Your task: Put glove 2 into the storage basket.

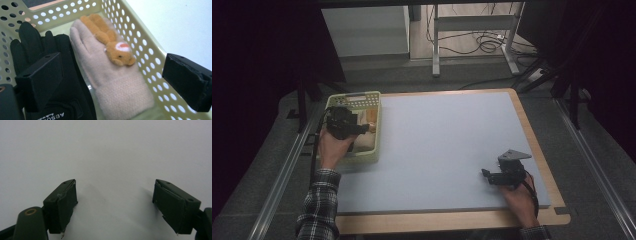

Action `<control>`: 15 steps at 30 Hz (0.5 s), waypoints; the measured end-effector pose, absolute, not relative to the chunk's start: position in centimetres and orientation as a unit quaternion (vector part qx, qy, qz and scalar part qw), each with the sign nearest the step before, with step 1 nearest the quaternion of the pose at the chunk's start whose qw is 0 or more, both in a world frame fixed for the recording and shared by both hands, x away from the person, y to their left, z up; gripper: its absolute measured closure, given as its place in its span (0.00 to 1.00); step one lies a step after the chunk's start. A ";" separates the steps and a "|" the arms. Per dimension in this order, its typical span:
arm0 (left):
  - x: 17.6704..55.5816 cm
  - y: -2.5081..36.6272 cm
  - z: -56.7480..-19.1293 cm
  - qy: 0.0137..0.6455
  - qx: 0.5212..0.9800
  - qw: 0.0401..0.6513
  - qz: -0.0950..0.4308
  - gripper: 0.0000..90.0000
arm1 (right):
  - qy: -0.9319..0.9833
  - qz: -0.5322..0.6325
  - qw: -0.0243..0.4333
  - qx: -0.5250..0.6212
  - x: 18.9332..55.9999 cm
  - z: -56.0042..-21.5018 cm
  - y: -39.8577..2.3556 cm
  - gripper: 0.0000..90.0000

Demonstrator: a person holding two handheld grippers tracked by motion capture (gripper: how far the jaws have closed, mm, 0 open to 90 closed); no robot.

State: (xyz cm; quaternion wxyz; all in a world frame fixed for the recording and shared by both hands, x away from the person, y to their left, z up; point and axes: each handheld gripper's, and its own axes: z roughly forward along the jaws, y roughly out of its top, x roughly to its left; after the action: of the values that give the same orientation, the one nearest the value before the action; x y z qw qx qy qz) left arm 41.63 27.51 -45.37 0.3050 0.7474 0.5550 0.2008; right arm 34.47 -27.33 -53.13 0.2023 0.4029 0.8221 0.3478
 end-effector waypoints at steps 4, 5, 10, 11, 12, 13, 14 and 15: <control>41.0 27.6 -45.2 0.552 0.749 0.312 0.195 0.03 | 0.822 0.348 0.202 0.403 34.5 -53.1 -27.3 0.21; 40.6 27.5 -45.1 0.549 0.748 0.321 0.192 0.02 | 0.822 0.348 0.202 0.403 34.5 -53.1 -27.3 0.21; 39.7 27.5 -44.6 0.540 0.750 0.331 0.192 0.01 | 0.822 0.348 0.202 0.403 34.5 -53.1 -27.3 0.21; 39.7 27.5 -44.6 0.540 0.750 0.331 0.192 0.00 | 0.822 0.348 0.202 0.403 34.5 -53.1 -27.3 0.21; 39.5 27.5 -44.5 0.539 0.749 0.335 0.192 0.00 | 0.822 0.348 0.203 0.403 34.5 -53.1 -27.3 0.21; 39.1 27.5 -44.3 0.535 0.748 0.341 0.194 0.01 | 0.822 0.348 0.203 0.403 34.5 -53.1 -27.3 0.21; 39.1 27.5 -44.3 0.535 0.748 0.341 0.194 0.01 | 0.822 0.348 0.203 0.403 34.5 -53.1 -27.3 0.21; 38.7 27.5 -44.1 0.531 0.748 0.345 0.200 0.01 | 0.822 0.348 0.203 0.403 34.5 -53.1 -27.3 0.21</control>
State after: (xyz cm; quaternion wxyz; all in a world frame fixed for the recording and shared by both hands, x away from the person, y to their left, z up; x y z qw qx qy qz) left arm 38.67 27.52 -44.13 0.3446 0.7475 0.5313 0.2003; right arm 34.46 -27.32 -53.14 0.2026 0.4027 0.8221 0.3477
